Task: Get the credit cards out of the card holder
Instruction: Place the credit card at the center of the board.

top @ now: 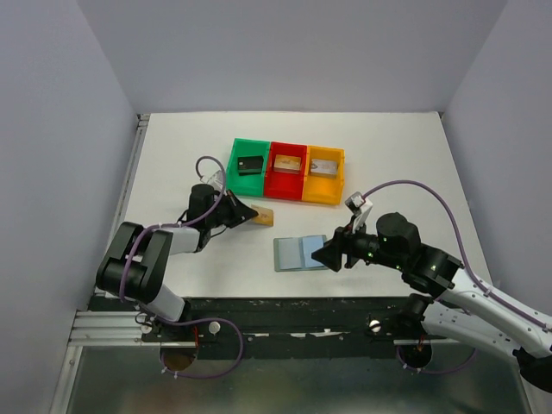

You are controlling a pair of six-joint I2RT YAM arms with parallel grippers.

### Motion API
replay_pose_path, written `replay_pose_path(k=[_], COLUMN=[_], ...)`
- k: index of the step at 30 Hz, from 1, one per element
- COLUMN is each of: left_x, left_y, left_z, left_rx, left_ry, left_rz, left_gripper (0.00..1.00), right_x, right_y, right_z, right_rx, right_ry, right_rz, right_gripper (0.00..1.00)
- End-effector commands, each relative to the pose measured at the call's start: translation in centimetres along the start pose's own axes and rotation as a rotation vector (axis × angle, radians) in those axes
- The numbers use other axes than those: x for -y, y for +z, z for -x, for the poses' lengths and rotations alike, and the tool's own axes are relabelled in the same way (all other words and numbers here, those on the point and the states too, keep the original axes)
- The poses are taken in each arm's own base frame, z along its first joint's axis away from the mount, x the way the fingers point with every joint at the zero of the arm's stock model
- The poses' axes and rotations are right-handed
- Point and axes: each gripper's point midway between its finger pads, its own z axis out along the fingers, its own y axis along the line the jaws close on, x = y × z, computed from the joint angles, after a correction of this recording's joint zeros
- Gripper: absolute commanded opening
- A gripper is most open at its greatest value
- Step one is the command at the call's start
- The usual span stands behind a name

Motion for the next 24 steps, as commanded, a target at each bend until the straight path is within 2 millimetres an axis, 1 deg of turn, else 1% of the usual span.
replay_pose_path(k=[1,6,12,15,19,24], left_x=[1.0,0.6,-0.2,-0.5,-0.8,-1.0], left_y=[0.5,1.2,1.5,1.4,1.2,0.9], left_z=[0.5,0.7,0.7,0.8,0.7,1.5], left_rx=[-0.013,-0.033,-0.05,-0.052,-0.062,-0.059], left_ry=[0.006,0.007,0.004,0.011,0.021,0.049], left_rz=[-0.072,-0.068,-0.043,-0.027,-0.004,0.034], left_gripper=[0.0,0.0,0.23,0.33,0.36,0.38], right_x=[-0.1,0.0,0.1,0.2,0.2,0.4], right_y=[0.1,0.4,0.7,0.7,0.8,0.7], right_z=[0.0,-0.2,-0.3,-0.4,-0.4,-0.5], right_rx=[0.009,-0.004,-0.015,-0.017,-0.021,-0.025], right_ry=[-0.024,-0.025,-0.027,-0.03,-0.033,-0.031], right_rz=[0.018,0.018,0.013,0.01,0.008,-0.004], right_gripper=[0.65,0.65,0.65,0.66,0.66,0.66])
